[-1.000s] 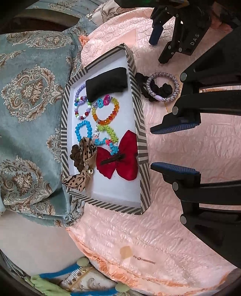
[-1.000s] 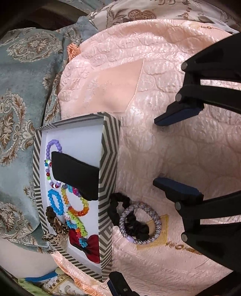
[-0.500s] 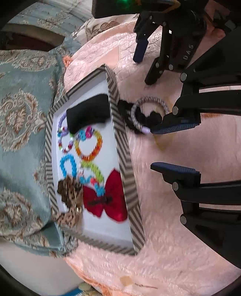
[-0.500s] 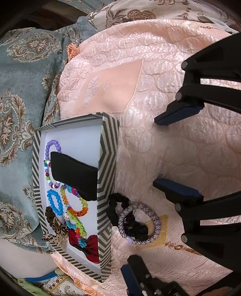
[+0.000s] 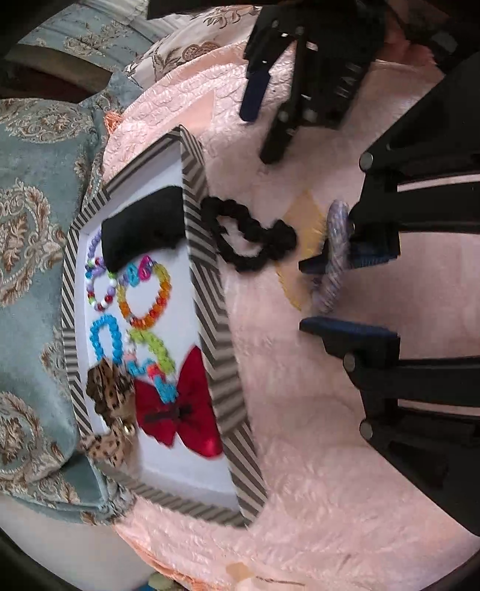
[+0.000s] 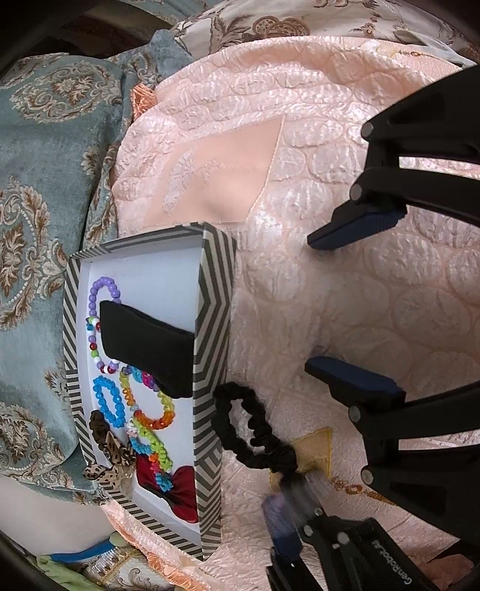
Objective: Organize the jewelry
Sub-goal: 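Lift grey hair tie with left tool while right tool grasps black scrunchie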
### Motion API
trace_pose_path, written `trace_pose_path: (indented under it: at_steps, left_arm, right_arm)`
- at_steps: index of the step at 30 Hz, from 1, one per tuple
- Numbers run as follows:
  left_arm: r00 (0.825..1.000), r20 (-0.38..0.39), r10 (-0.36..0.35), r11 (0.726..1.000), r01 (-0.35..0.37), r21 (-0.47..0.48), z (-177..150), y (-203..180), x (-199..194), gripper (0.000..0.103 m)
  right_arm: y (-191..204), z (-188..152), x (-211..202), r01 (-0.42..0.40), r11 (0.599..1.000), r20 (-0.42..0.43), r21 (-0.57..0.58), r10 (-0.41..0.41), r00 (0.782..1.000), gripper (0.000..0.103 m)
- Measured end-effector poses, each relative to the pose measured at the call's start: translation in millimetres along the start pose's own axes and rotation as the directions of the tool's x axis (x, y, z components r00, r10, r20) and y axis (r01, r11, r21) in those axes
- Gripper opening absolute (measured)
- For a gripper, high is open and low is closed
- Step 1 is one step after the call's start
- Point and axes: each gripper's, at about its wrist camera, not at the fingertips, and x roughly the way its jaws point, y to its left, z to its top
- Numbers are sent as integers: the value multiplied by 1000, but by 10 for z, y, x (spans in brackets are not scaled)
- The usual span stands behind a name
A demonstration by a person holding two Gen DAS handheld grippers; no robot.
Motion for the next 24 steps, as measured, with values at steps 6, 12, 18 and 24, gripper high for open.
trace_pose_path:
  at_steps: [6, 12, 18, 24]
  left_arm:
    - [998, -12, 62, 995, -62, -72, -30, 260, 7, 2]
    - [998, 0, 61, 993, -61, -103, 2, 341, 41, 3]
    - [999, 10, 45, 992, -44, -119, 25, 382, 40, 2]
    - [999, 41, 18, 987, -11, -157, 39, 438, 23, 2]
  right_arm:
    - [-41, 75, -181, -189, 981, 134, 38, 183, 974, 63]
    - [90, 223, 102, -313, 949, 115, 46, 306, 945, 42]
    - [286, 280, 220, -288, 957, 124, -42, 291, 949, 32]
    - [259, 286, 235, -317, 948, 137, -39, 319, 938, 4]
